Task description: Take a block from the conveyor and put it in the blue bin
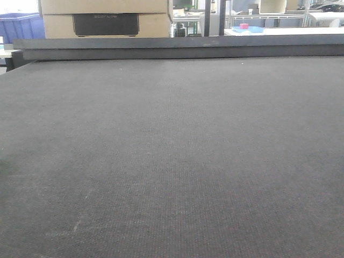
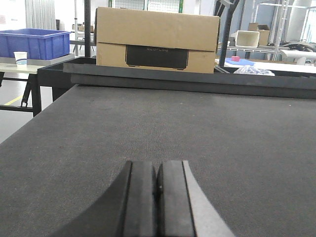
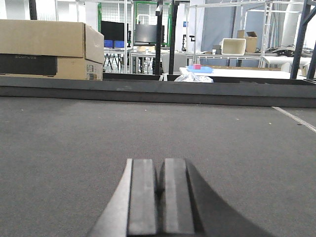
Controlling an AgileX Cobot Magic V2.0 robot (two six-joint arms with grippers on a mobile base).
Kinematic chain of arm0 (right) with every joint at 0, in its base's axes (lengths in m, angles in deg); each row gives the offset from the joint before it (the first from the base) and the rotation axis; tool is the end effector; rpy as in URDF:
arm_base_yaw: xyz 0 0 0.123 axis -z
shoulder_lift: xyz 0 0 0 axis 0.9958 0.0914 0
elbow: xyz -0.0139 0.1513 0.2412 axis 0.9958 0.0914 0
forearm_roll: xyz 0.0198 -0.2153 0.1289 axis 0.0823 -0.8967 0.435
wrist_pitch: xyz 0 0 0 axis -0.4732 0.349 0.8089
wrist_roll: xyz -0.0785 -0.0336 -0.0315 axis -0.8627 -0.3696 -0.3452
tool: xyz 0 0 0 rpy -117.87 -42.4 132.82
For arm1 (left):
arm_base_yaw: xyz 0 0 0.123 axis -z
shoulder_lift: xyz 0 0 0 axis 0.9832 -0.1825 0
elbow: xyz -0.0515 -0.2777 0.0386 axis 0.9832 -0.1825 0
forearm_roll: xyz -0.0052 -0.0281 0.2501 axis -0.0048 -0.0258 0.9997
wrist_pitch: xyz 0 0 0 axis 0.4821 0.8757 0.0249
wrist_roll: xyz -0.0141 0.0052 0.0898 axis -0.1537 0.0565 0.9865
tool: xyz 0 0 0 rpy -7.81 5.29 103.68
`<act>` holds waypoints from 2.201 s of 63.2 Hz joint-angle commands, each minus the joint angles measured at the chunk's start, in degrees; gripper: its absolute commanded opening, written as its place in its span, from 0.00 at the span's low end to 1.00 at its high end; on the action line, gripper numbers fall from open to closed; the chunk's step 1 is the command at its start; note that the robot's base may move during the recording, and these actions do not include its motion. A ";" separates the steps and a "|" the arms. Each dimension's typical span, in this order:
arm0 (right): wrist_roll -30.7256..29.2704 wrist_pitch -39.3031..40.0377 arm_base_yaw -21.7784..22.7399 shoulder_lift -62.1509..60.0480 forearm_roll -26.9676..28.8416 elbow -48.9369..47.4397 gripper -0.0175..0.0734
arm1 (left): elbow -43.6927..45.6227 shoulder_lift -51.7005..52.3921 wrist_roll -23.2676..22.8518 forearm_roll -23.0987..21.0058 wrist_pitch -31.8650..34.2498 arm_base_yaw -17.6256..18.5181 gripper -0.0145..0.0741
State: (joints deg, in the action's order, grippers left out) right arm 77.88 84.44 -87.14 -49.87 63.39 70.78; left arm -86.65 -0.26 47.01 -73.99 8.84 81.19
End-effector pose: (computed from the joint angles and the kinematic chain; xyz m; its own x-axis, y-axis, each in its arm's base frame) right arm 0.0562 0.0024 0.2144 0.0976 0.0203 -0.9950 -0.0432 0.9989 0.0161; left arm 0.0568 -0.0018 0.2106 0.0622 -0.0420 -0.9972 0.0330 0.9987 -0.0400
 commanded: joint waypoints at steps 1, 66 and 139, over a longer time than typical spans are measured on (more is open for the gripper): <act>-0.11 1.01 -0.09 -0.14 -0.41 0.01 0.01 | 0.13 0.27 0.00 0.05 0.95 0.20 0.04; -0.11 8.98 -0.08 -0.14 -0.41 0.01 0.01 | 0.13 0.27 0.00 -0.99 3.65 0.23 0.04; -0.11 -24.10 -0.08 27.54 3.03 -45.74 0.01 | 47.89 -27.79 2.95 -4.50 -14.89 0.23 0.04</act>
State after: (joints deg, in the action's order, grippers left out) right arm 77.88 65.76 -87.14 -26.37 67.62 29.29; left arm -44.85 -22.77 49.81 -78.65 2.43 81.19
